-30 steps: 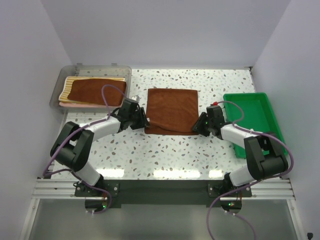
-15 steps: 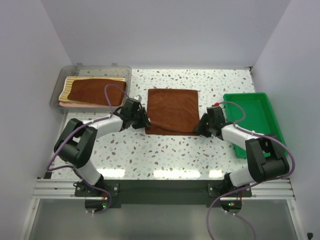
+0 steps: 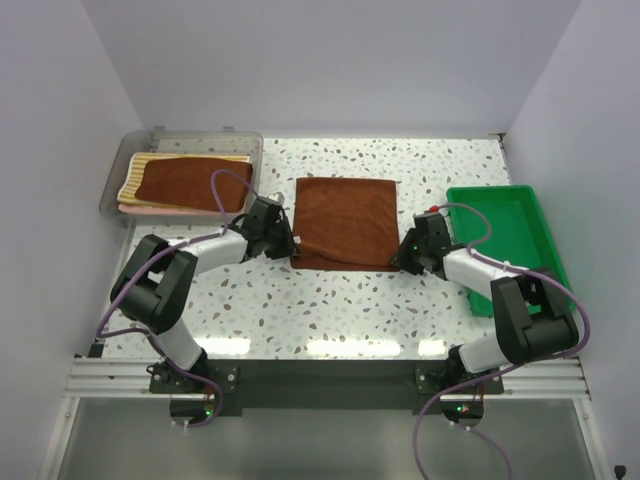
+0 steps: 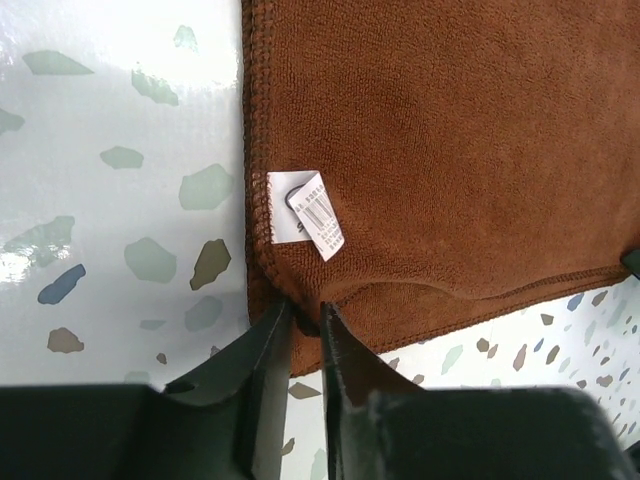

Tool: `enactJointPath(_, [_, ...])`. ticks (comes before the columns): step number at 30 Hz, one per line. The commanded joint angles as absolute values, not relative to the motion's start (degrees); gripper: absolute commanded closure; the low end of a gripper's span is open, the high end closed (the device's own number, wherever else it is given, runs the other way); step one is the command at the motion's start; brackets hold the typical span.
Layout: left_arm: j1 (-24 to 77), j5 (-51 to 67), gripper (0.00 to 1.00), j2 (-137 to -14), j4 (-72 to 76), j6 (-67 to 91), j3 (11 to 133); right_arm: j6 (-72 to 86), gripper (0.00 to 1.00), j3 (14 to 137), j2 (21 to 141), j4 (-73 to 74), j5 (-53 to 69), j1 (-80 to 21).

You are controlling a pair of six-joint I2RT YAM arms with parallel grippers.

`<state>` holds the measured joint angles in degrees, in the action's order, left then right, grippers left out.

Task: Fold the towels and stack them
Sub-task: Fold the towel

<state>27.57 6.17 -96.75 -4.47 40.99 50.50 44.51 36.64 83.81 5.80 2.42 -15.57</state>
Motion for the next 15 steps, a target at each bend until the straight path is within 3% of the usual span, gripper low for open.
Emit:
enactJointPath(1, [27.9, 6.6, 0.79, -97.2, -4.5, 41.3, 52.6, 43.9, 0.72, 37.8, 82.9, 8.5, 0.6, -15.3])
enactJointPath(5, [27.9, 6.1, 1.0, -96.6, -5.4, 40.8, 53.4, 43.4, 0.73, 38.5, 82.7, 9.2, 0.6, -15.3])
enactJointPath(15, [27.7, 5.1, 1.0, -94.7, -11.5, 38.9, 55.2, 42.1, 0.8, 40.7, 81.4, 12.4, 0.1, -15.3])
